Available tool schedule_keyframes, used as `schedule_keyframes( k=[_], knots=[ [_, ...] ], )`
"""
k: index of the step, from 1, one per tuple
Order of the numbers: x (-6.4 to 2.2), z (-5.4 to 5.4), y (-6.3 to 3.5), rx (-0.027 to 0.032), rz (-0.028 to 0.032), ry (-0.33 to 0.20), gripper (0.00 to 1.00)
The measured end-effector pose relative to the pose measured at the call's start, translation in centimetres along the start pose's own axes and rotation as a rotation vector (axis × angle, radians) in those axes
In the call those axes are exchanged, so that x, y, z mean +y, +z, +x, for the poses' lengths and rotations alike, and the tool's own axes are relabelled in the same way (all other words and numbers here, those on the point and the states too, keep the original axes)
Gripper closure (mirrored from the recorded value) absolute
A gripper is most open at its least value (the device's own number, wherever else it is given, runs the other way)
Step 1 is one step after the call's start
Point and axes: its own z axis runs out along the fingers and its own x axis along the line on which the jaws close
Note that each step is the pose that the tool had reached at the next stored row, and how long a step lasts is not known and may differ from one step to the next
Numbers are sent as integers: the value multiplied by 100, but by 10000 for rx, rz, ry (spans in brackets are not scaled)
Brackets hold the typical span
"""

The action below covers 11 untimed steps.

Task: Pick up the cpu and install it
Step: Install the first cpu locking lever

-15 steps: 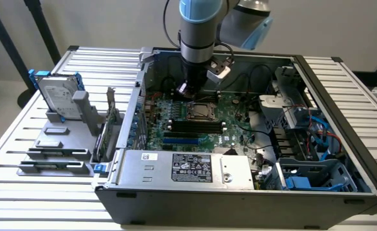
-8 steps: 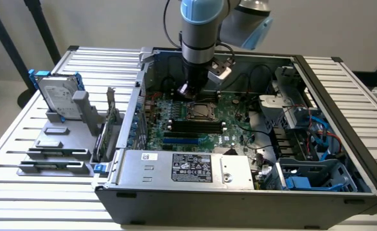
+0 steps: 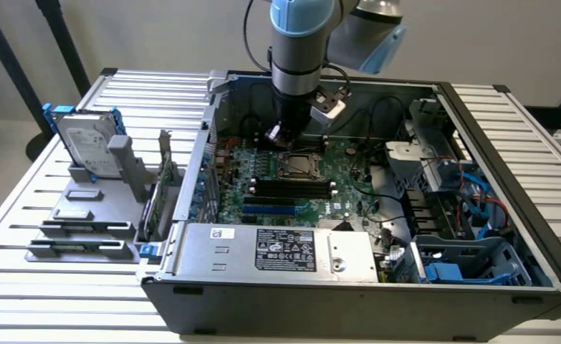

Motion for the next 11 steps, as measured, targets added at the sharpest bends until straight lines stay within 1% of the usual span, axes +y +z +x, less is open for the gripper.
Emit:
schedule_keyframes(
  k=[11],
  knots=[
    [-10,12,5,5,2,-2,89]
  ],
)
